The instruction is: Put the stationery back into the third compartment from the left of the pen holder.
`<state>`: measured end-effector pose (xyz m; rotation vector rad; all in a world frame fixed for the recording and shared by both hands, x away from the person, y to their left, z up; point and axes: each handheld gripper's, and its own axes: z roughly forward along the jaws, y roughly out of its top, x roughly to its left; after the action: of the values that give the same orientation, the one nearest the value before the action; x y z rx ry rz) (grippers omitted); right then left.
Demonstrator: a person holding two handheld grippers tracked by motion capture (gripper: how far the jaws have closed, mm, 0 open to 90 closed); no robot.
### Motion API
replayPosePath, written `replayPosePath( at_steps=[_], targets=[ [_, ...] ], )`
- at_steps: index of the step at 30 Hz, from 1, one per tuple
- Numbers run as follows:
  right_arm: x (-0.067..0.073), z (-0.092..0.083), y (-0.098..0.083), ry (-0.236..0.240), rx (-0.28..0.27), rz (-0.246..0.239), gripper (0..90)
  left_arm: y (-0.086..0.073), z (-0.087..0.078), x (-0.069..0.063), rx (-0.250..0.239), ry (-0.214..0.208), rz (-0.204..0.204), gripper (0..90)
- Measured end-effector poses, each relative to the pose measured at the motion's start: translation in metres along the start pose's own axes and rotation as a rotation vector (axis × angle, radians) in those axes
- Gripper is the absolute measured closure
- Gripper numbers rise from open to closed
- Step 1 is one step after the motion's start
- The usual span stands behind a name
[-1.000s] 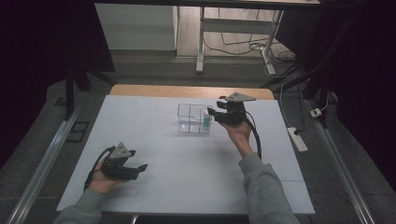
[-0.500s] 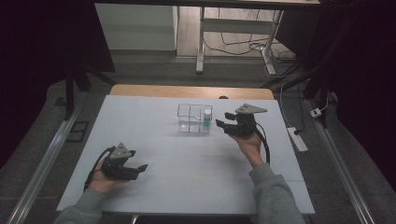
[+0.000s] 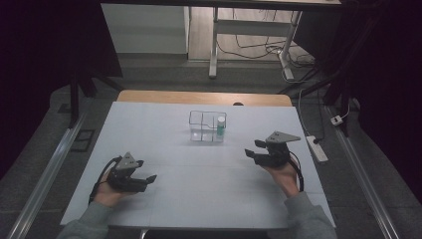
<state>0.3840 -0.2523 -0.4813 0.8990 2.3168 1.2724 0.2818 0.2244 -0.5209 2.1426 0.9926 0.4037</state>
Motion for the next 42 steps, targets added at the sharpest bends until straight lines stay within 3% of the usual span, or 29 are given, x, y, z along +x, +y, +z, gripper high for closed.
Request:
replayPosePath(
  at_steps=[5, 8, 11, 16, 23, 42],
  targets=[
    [-0.003, -0.016, -0.02, -0.005, 0.019, 0.008, 39.4, 0.0, 0.0, 0.0, 0.003, 0.003, -0.001, 24.0],
    [-0.005, -0.027, -0.028, 0.003, 0.002, 0.016, 39.2, 0.0, 0.0, 0.0, 0.001, 0.003, -0.001, 23.9],
    [-0.003, -0.036, -0.035, -0.014, 0.021, -0.011, 38.9, 0.0, 0.0, 0.0, 0.001, 0.002, -0.002, 23.9],
    [-0.004, -0.045, -0.046, -0.011, 0.028, -0.011, 38.4, 0.0, 0.0, -0.001, -0.004, 0.004, -0.002, 23.9],
    [-0.006, -0.05, -0.056, -0.011, 0.039, 0.003, 37.8, 0.0, -0.001, -0.001, -0.01, 0.006, -0.003, 23.9],
    [-0.003, -0.046, -0.057, -0.013, 0.064, -0.02, 37.0, 0.0, -0.001, -0.001, -0.012, 0.006, 0.001, 24.0]
  ],
)
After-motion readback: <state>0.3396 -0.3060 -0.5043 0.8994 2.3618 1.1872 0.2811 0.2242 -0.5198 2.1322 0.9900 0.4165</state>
